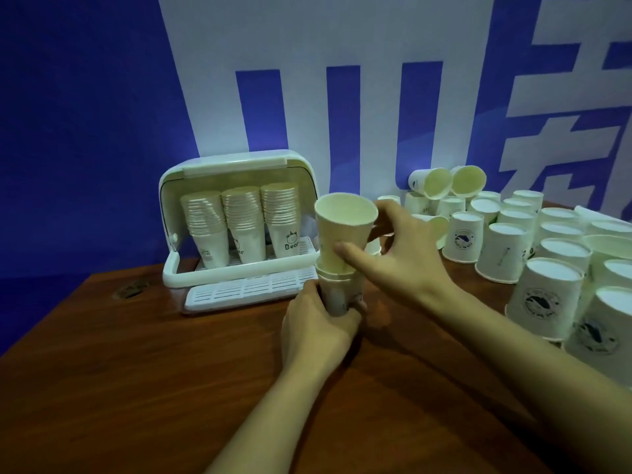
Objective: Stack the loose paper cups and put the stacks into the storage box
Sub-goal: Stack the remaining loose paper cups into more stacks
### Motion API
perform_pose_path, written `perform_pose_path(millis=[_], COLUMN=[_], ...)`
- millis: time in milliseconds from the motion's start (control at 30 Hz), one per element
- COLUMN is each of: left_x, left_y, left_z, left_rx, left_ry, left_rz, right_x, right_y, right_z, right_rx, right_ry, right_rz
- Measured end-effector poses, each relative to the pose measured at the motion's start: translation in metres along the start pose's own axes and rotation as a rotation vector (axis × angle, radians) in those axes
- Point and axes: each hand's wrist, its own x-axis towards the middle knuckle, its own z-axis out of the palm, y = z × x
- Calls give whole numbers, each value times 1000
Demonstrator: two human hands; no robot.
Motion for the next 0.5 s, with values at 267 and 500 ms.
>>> perform_pose_path(millis=[267,500], left_x=[-1,1], left_y=[3,1], left_z=[0,0], left_rx=[-1,9], left_ry=[-21,-16], left_rz=[25,22], right_x=[-11,-16], right_y=[27,40], right_z=[5,8], right_rx=[68,-8], right_ry=[-143,-124], right_rz=[148,105])
